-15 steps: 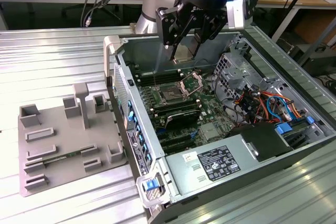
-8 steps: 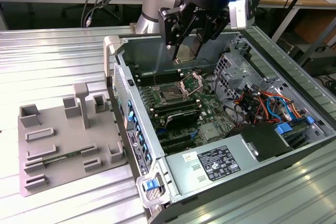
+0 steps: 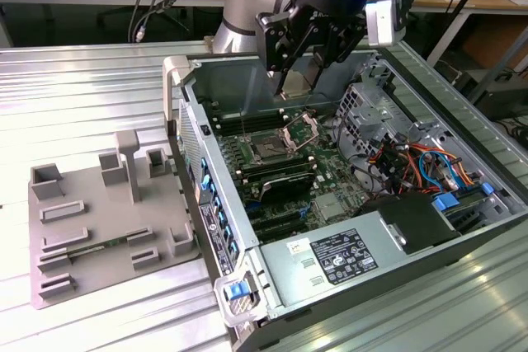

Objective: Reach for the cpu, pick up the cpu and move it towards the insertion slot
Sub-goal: 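Pick up the cpu and move it towards the insertion slot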

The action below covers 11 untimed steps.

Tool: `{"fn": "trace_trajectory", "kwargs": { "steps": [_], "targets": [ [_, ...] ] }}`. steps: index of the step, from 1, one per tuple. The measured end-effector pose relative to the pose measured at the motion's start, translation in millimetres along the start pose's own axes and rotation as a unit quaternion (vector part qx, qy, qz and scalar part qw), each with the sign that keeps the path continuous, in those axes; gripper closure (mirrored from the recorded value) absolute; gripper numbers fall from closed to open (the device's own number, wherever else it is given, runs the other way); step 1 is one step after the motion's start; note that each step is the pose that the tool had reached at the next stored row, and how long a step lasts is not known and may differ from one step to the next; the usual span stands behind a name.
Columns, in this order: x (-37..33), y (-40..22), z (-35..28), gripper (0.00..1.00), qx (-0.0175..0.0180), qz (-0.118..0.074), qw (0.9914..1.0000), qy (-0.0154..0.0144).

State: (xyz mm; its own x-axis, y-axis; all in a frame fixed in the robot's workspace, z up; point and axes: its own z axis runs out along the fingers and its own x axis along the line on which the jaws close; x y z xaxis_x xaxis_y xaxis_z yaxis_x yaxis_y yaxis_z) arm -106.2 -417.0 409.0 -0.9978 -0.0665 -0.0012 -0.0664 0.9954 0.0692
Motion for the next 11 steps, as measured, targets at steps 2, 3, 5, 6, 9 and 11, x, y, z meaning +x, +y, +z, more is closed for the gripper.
{"fn": "trace_trajectory", "kwargs": {
  "steps": [2,3,5,6,9,11],
  "targets": [
    [-1.6,-0.1,0.1,0.45,0.0000,0.000,1.00000,0.0000],
    [-2.2,-0.2,0.1,0.45,0.0000,0.000,1.00000,0.0000],
    [-4.2,-0.3,0.3,0.45,0.0000,0.000,1.00000,0.0000],
    [-5.5,-0.4,0.3,0.45,0.0000,0.000,1.00000,0.0000],
    [-7.9,-0.6,0.5,0.45,0.0000,0.000,1.00000,0.0000],
    [-10.0,-0.7,0.7,0.45,0.0000,0.000,1.00000,0.0000]
  ]
}}
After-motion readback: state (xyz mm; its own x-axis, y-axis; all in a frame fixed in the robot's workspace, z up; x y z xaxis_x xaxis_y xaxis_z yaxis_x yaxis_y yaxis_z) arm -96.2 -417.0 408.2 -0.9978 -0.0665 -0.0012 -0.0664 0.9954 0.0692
